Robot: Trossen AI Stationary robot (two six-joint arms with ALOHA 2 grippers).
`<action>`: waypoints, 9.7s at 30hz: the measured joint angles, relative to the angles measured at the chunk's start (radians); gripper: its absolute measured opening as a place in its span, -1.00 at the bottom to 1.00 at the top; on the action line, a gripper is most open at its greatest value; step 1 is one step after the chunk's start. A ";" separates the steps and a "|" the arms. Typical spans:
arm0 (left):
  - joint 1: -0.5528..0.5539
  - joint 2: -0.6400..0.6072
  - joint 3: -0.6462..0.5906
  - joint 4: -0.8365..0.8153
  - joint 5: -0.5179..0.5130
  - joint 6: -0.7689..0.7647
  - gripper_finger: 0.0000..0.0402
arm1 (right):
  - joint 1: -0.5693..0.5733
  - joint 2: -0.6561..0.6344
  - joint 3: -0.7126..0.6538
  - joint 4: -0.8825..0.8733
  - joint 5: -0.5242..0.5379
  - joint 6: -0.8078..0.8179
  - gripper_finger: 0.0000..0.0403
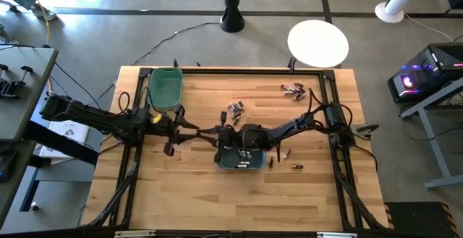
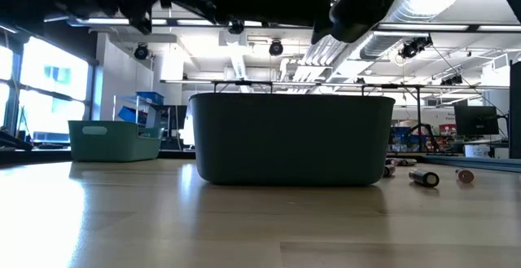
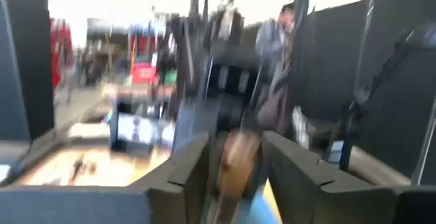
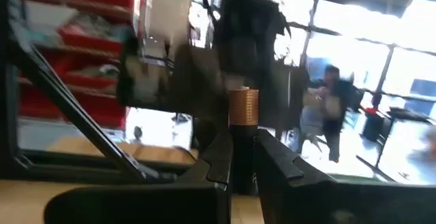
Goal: Sort batteries
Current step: Put the black battery into the green bin
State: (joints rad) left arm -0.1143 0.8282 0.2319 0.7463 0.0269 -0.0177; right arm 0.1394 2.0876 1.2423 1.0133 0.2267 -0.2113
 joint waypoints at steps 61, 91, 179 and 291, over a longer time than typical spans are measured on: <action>0.029 -0.087 0.329 -0.749 -0.506 0.107 -0.85 | 0.116 -0.206 0.003 -0.781 0.846 -0.078 -0.18; 1.015 0.671 0.888 -1.670 -0.285 0.016 -0.84 | 0.277 -0.261 0.003 -1.451 0.895 0.443 -0.18; 0.354 0.166 0.238 -0.688 0.039 0.127 -0.07 | 0.427 -0.701 -0.459 -1.874 -0.098 1.223 -0.21; 0.056 0.427 0.242 0.122 0.111 0.120 -0.07 | 0.057 -0.224 -0.335 0.365 -0.124 -0.167 -0.90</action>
State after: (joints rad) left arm -0.0584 1.2549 0.4740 0.8681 0.1375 0.1027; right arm 0.1959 1.8640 0.9068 1.3780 0.1027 -0.3786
